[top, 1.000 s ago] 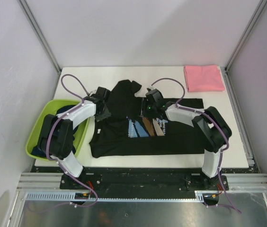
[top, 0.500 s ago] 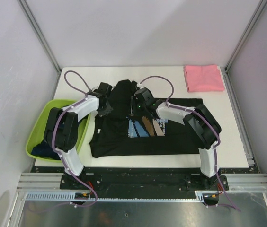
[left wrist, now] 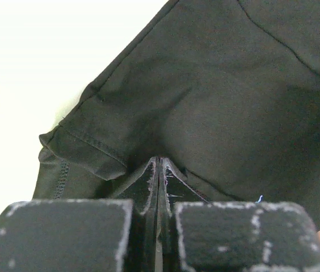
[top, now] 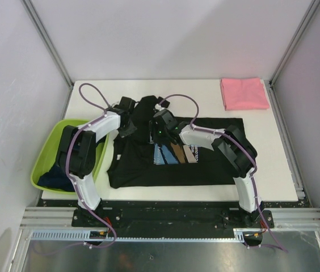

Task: Fold and stack the t-shirts
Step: Fold the flattened tshirt in 1/3 of the way

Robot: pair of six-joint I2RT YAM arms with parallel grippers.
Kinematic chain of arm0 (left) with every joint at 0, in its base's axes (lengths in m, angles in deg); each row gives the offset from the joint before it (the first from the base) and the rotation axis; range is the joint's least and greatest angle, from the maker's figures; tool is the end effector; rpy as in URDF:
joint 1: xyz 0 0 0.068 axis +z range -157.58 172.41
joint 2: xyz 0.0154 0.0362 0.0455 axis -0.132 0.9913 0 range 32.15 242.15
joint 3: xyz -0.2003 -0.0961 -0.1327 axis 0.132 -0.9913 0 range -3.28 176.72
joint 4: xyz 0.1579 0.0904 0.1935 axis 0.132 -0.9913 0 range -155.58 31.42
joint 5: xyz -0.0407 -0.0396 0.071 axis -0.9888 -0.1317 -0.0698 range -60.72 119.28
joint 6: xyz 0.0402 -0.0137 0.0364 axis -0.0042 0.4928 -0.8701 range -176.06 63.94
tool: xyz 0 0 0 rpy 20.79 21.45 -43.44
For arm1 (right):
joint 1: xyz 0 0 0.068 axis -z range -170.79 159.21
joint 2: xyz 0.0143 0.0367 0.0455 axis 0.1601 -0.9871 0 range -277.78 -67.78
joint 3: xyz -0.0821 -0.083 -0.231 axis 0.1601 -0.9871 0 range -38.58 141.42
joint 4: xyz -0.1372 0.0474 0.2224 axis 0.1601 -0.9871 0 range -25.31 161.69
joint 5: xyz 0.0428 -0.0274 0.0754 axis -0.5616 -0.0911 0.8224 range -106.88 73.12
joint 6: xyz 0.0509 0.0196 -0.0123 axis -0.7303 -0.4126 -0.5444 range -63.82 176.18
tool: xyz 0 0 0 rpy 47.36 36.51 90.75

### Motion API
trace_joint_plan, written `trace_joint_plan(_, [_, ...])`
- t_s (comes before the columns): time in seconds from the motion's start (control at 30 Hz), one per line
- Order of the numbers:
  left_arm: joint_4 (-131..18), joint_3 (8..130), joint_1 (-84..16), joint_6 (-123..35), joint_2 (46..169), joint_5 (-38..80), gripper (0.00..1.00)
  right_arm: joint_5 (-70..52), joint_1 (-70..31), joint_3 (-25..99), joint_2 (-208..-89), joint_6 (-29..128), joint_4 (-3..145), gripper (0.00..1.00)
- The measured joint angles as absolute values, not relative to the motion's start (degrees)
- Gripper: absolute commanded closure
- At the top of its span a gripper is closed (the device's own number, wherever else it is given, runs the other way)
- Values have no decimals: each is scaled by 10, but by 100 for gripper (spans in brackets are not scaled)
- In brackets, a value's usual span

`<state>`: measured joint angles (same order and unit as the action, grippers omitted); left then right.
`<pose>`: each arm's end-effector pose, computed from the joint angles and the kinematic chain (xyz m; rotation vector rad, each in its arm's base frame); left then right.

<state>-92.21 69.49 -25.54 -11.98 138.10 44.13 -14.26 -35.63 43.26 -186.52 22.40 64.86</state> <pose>0.3589 -0.1060 0.1647 -0.6713 2.5791 0.0160 0.3226 0.3233 0.1527 -0.2602 2.4380 0.7072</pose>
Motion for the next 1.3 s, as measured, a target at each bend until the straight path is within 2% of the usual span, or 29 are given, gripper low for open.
trace_joint_plan(0.37, [-922,695,-253,-119,1382,441,100,-152,-370,459,-1881,224,624,55])
trace_joint_plan(0.53, [-922,695,-251,-119,1382,441,100,-171,-370,471,-1893,223,599,60])
trace_joint_plan(0.63, [-922,695,-250,-119,1382,441,100,-182,-371,477,-1894,221,588,67])
trace_joint_plan(0.83, [-922,695,-248,-119,1382,441,100,-194,-375,482,-1894,221,581,95])
trace_joint_plan(0.9, [-922,695,-246,-119,1382,441,100,-195,-375,482,-1894,221,577,99])
trace_joint_plan(1.3, [-922,695,-240,-120,1382,441,100,-236,-375,484,-1891,226,551,100])
